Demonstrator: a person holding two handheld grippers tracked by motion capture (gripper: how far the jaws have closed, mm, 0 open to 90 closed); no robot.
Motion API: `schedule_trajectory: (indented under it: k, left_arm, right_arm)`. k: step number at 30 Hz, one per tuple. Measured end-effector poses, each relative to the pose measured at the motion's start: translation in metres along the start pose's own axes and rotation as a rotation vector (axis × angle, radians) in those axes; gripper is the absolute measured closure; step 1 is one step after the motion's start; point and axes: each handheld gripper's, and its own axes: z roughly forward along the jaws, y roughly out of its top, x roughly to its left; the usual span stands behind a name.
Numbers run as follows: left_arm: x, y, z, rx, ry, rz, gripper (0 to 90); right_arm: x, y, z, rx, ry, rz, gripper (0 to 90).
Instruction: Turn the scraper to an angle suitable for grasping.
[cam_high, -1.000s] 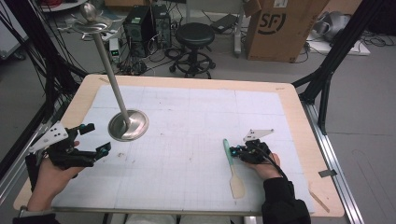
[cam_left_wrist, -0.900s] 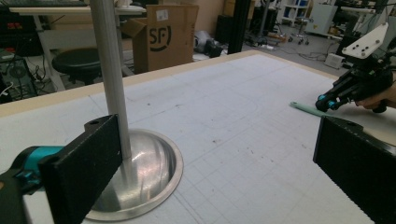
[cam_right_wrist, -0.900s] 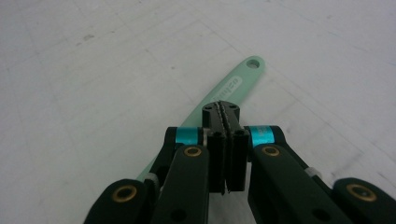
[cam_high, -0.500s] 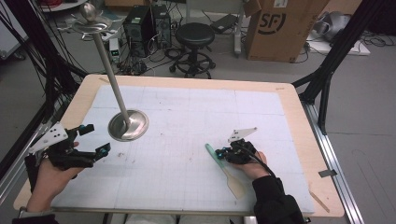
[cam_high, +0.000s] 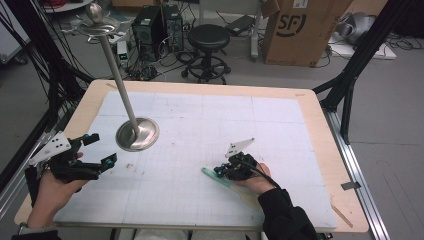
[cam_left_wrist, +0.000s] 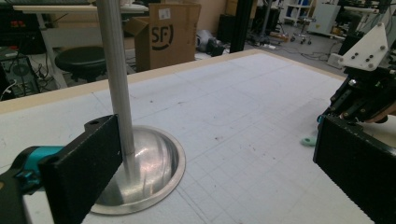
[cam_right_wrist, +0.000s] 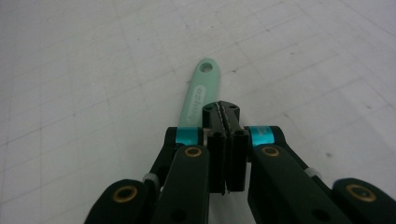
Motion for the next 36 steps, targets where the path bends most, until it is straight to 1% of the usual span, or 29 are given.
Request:
schedule_trajectory:
  k: [2, 3, 5, 6, 7, 8, 9, 10, 14, 15, 17, 18, 19, 20, 21, 22, 24, 25, 26, 27, 28, 29, 30, 31, 32, 33, 34, 35, 36]
  left_arm:
    - [0.000, 0.000, 0.000, -0.002, 0.002, -0.002, 2.3]
    - [0.000, 0.000, -0.001, -0.004, 0.002, -0.004, 2.3]
    - [0.000, 0.000, -0.001, -0.003, 0.002, -0.003, 2.3]
    - [0.000, 0.000, -0.001, -0.003, 0.002, -0.004, 2.3]
    - [0.000, 0.000, -0.001, -0.004, 0.002, -0.004, 2.3]
    - [0.000, 0.000, -0.001, -0.003, 0.002, -0.003, 2.3]
    - [0.000, 0.000, -0.001, -0.003, 0.001, -0.003, 2.3]
    - [0.000, 0.000, 0.000, -0.003, 0.001, -0.003, 2.3]
    - [0.001, 0.000, 0.001, -0.001, -0.004, -0.003, 2.3]
    - [0.001, 0.000, 0.001, -0.001, -0.006, -0.002, 2.3]
    - [0.002, 0.000, 0.002, -0.003, -0.010, -0.004, 2.3]
    - [0.002, 0.000, 0.002, -0.004, -0.010, -0.008, 2.3]
    - [0.003, 0.000, 0.003, -0.006, -0.012, -0.008, 2.3]
    - [0.003, 0.000, 0.003, -0.009, -0.013, -0.011, 2.3]
    - [0.003, 0.000, 0.004, -0.008, -0.017, -0.009, 2.3]
    - [0.004, 0.000, 0.005, -0.007, -0.018, -0.009, 2.3]
    - [0.004, 0.000, 0.006, -0.010, -0.023, -0.014, 2.3]
    - [0.004, 0.001, 0.007, -0.012, -0.025, -0.012, 2.3]
    - [0.004, 0.001, 0.008, -0.012, -0.030, -0.010, 2.3]
    - [0.004, 0.002, 0.008, -0.014, -0.030, -0.011, 2.3]
    - [0.004, 0.002, 0.009, -0.014, -0.030, -0.011, 2.3]
    - [0.004, 0.002, 0.009, -0.015, -0.031, -0.011, 2.3]
    - [0.005, 0.003, 0.009, -0.018, -0.032, -0.010, 2.3]
    - [0.005, 0.003, 0.009, -0.018, -0.031, -0.010, 2.3]
    - [0.005, 0.003, 0.010, -0.020, -0.030, -0.013, 2.3]
    - [0.005, 0.004, 0.010, -0.019, -0.030, -0.012, 2.3]
    - [0.005, 0.004, 0.010, -0.019, -0.028, -0.011, 2.3]
    - [0.004, 0.004, 0.011, -0.019, -0.029, -0.009, 2.3]
    - [0.004, 0.005, 0.012, -0.018, -0.031, -0.010, 2.3]
  right_arm:
    - [0.002, 0.002, 0.002, 0.005, 0.009, -0.009, 89.8]
    - [0.006, 0.005, 0.005, 0.014, 0.023, -0.024, 89.8]
    - [0.011, 0.008, 0.008, 0.023, 0.035, -0.033, 89.8]
    - [0.013, 0.009, 0.010, 0.024, 0.041, -0.046, 89.8]
    - [0.013, 0.009, 0.010, 0.024, 0.041, -0.046, 89.8]
    - [0.017, 0.012, 0.013, 0.032, 0.058, -0.058, 89.8]
    - [0.017, 0.012, 0.013, 0.032, 0.058, -0.058, 89.8]
    - [0.020, 0.014, 0.016, 0.038, 0.057, -0.079, 89.8]
    - [0.021, 0.015, 0.015, 0.042, 0.052, -0.086, 89.8]
    - [0.021, 0.016, 0.013, 0.034, 0.045, -0.097, 89.7]
    - [0.021, 0.016, 0.009, 0.021, 0.045, -0.089, 89.6]
    - [0.019, 0.016, 0.000, -0.017, 0.042, -0.083, 89.5]
    - [0.019, 0.016, 0.000, -0.017, 0.042, -0.083, 89.5]
    - [0.018, 0.016, -0.006, -0.043, 0.032, -0.070, 88.8]
    - [0.016, 0.016, -0.018, -0.092, 0.031, -0.047, 84.5]
    - [0.016, 0.016, -0.018, -0.092, 0.031, -0.047, 84.5]
    - [0.014, 0.015, -0.027, -0.129, 0.022, -0.048, 78.3]
    - [0.015, 0.015, -0.031, -0.137, 0.023, -0.044, 74.1]
    - [0.014, 0.015, -0.035, -0.150, 0.014, -0.046, 65.9]
    - [0.014, 0.015, -0.038, -0.144, 0.009, -0.045, 62.0]
    - [0.014, 0.015, -0.038, -0.144, 0.009, -0.045, 62.0]
    - [0.014, 0.014, -0.040, -0.142, 0.011, -0.042, 55.3]
    - [0.014, 0.014, -0.043, -0.137, 0.015, -0.025, 45.3]
    - [0.014, 0.014, -0.043, -0.137, 0.015, -0.025, 45.3]
    - [0.013, 0.013, -0.045, -0.138, 0.013, -0.024, 41.2]
    - [0.012, 0.013, -0.050, -0.156, -0.010, 0.000, 33.1]
    - [0.012, 0.013, -0.050, -0.156, -0.010, 0.000, 33.1]
    - [0.010, 0.011, -0.055, -0.173, -0.002, 0.031, 24.8]
    - [0.010, 0.010, -0.057, -0.168, -0.001, 0.039, 20.8]
